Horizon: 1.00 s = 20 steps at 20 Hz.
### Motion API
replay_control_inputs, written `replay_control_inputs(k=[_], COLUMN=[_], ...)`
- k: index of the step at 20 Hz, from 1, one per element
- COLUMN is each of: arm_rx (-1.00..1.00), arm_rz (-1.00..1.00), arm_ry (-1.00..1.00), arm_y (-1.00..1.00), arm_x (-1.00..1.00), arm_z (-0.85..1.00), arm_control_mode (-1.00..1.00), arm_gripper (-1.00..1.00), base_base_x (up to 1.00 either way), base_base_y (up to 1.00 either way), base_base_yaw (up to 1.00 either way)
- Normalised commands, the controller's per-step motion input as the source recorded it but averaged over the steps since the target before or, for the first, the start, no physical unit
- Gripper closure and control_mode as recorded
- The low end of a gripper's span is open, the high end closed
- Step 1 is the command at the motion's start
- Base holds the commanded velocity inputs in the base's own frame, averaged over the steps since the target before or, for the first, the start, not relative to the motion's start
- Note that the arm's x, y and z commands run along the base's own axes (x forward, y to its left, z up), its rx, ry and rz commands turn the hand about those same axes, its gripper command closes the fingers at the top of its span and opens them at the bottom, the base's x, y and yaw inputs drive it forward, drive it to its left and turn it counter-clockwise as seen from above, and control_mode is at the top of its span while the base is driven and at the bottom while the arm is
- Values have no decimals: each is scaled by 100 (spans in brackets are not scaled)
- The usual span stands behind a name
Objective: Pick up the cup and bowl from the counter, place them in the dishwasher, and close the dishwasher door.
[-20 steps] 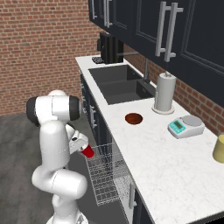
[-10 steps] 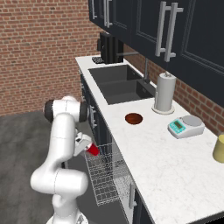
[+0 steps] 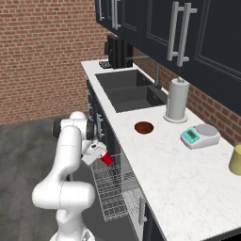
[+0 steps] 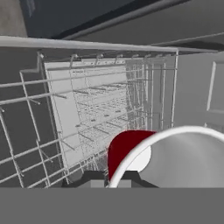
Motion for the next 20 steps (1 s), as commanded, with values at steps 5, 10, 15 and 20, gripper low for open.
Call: replay_control_inputs(k=[5, 10, 15, 20], arm_rx=[7, 5, 4, 0], arm_rz=[0, 0, 0, 0], arm_ry=[24, 19, 13, 5], arm_y=[-32, -25, -27, -8], arm_x=[49, 17, 20, 8], arm_z=[-48, -61, -59, -40], arm_control_mode=[-100, -100, -100, -100], arm_gripper=[100, 100, 100, -100], base_base_x=[0, 0, 0, 0], base_base_y=[0, 0, 0, 0], base_base_yaw=[0, 0, 0, 0])
